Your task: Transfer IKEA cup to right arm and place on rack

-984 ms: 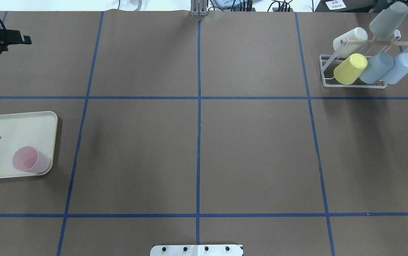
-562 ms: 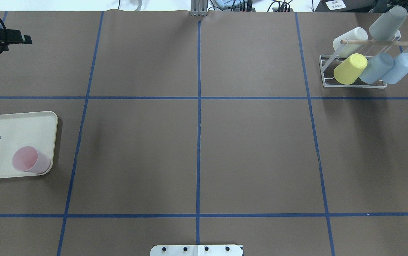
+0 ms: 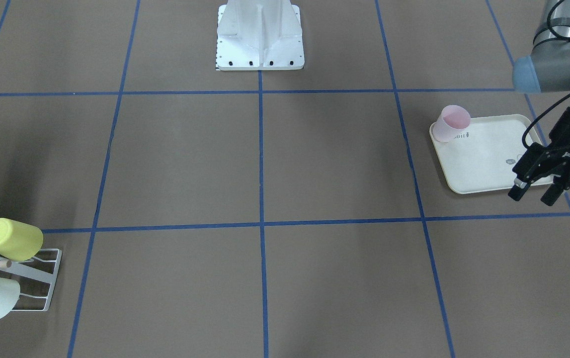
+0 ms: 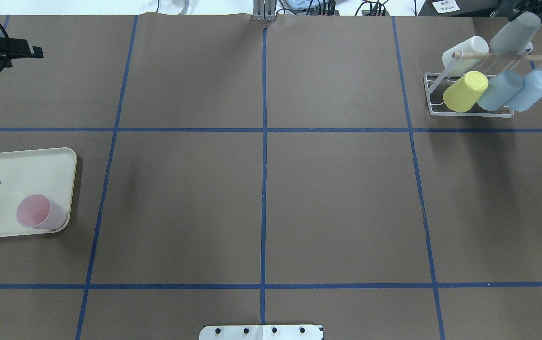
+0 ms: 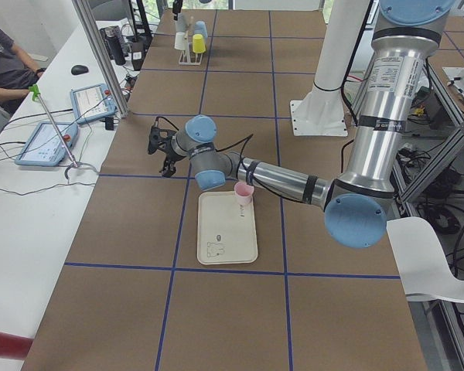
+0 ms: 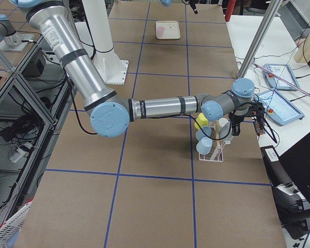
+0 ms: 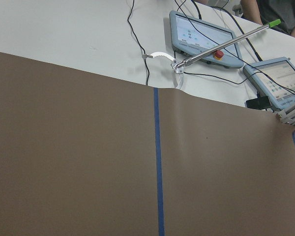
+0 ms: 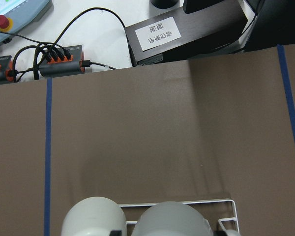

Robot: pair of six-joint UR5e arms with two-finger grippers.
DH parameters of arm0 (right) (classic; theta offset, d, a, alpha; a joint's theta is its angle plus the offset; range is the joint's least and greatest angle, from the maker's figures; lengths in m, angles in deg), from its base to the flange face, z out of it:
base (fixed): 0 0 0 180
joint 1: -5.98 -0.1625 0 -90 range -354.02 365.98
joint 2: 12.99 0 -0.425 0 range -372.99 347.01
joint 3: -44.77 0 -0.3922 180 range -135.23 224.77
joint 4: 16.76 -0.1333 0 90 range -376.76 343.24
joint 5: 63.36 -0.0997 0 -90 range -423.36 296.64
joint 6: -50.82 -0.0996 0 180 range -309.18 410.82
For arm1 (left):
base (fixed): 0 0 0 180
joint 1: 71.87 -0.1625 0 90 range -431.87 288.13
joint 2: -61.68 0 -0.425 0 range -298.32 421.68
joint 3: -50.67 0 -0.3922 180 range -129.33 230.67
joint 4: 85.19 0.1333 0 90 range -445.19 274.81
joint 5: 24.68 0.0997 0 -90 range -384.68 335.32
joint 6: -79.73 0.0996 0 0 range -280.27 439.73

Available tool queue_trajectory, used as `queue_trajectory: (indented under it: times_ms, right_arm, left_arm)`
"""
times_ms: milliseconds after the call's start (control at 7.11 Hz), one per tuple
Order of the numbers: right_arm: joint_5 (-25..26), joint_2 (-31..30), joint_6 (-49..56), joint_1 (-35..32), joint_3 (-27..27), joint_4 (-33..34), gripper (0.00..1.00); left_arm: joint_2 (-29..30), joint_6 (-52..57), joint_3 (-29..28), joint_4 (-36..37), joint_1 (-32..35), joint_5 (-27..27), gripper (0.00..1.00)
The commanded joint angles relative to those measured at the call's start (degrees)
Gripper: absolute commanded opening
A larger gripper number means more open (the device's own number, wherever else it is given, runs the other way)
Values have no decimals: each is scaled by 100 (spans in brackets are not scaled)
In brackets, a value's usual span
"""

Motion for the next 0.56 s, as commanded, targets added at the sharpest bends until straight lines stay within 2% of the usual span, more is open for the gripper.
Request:
queue_trajectory:
  times_ms: [0, 422]
  right_arm:
    - [9, -1, -13, 60, -8, -7, 81]
    - [0, 60, -83, 69, 10, -7, 87]
  left_arm:
    - [-9, 0, 27, 35, 9, -7, 99]
    - [-70, 105, 97, 367, 17, 11, 99]
